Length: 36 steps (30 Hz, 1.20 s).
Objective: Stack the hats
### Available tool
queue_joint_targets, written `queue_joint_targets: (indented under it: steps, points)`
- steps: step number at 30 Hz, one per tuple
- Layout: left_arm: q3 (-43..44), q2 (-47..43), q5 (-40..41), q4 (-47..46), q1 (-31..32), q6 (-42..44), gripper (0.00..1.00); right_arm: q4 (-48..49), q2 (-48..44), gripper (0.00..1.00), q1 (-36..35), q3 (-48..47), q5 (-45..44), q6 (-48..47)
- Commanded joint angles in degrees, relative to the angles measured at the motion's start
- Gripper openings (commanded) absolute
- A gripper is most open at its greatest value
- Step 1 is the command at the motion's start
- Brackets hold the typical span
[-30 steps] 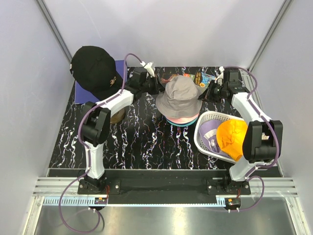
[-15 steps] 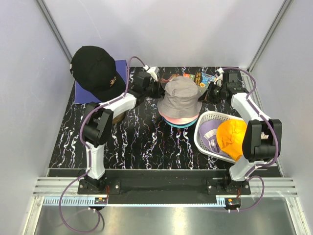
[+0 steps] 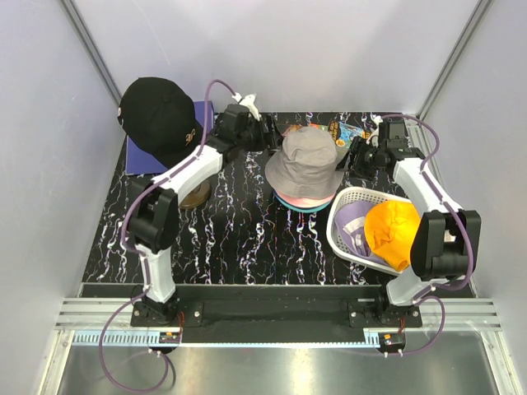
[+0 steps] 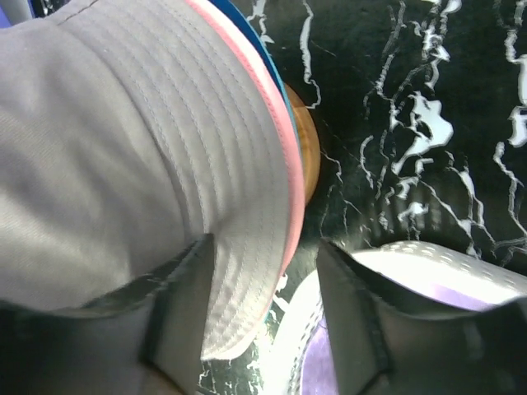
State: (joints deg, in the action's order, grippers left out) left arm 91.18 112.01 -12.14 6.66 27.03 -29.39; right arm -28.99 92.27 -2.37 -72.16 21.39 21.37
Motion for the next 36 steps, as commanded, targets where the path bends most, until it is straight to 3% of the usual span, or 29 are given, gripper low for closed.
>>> queue_joint_targets:
  steps: [1,5,10,17,19,28,32,36]
  points:
    - [-1.3,-9.7,1.7,0.2,0.3,-0.3,0.82,-1.5,-5.8,0.64,0.2,-1.3,-3.7,0.0]
    - [-8.6,-17.5,1.8,0.1,0.3,-3.0,0.83,-1.9,-9.7,0.7,0.3,0.9,-6.5,-0.4]
    - [-20.7,-24.9,-2.0,-3.7,0.3,-5.9,0.78,-1.4,-12.5,0.71,0.4,3.3,-7.9,0.1]
    - [-33.1,-24.9,-18.8,-24.0,0.4,-15.0,0.76,0.5,-12.4,0.71,0.4,4.0,-5.0,1.7]
    - [-34.2,-23.6,-20.7,-27.5,0.3,-17.5,0.73,0.6,-12.5,0.71,0.4,3.8,-4.4,1.6]
    - [-33.1,-19.6,-20.5,-24.7,0.4,-18.3,0.72,0.4,-14.1,0.71,0.4,4.4,-4.1,1.8]
    - [-32.9,-18.7,-20.8,-23.8,0.2,-19.2,0.68,0.4,-14.9,0.71,0.4,4.8,-4.1,2.4]
    - [-33.3,-18.4,-20.7,-24.1,0.0,-19.8,0.56,0.4,-15.3,0.71,0.4,4.9,-4.2,2.3]
